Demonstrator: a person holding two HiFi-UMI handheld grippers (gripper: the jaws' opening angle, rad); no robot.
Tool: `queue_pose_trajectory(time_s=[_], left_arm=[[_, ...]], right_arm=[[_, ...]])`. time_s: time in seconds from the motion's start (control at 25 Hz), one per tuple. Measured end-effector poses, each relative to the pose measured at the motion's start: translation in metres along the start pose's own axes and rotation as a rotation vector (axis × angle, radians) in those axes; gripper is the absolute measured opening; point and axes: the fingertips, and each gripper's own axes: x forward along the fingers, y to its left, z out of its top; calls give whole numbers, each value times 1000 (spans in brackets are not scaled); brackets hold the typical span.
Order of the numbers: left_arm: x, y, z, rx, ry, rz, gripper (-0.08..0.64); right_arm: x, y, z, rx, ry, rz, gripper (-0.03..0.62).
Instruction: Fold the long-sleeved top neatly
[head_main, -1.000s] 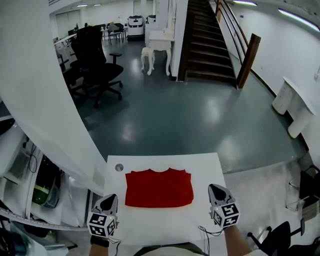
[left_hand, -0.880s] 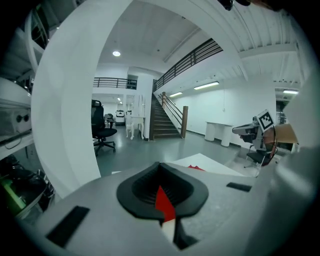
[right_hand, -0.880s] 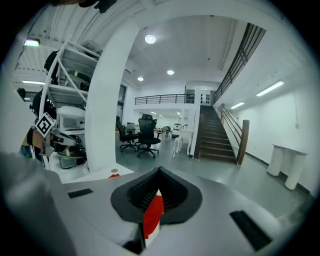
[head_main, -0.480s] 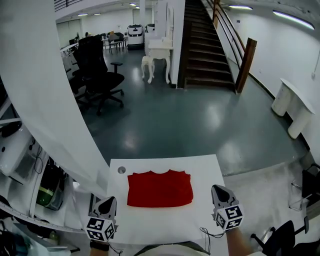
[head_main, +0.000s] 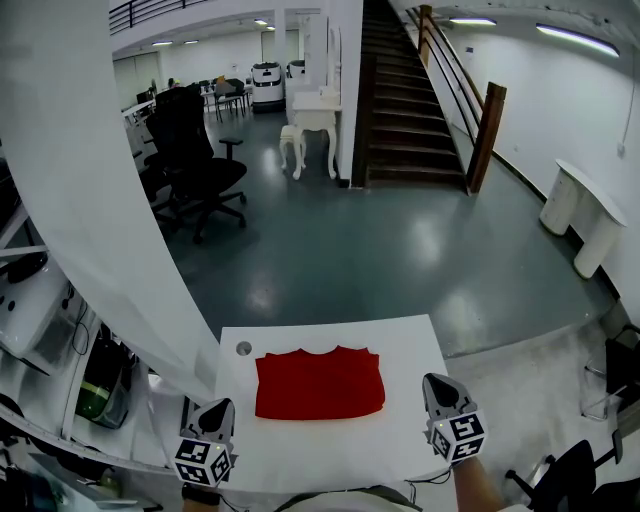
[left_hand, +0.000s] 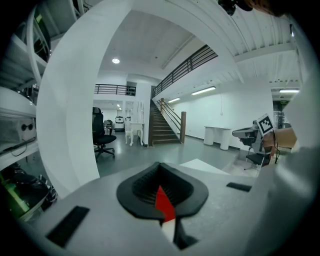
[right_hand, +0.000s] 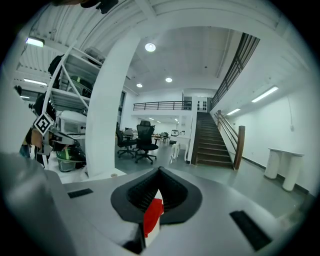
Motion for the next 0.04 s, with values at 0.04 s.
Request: queue_pose_trajectory(time_s=[0.04], left_arm=[[0,0,0,0,-1,-1,8]], right_arm=[[-1,0,0,-1,-1,-1,14]])
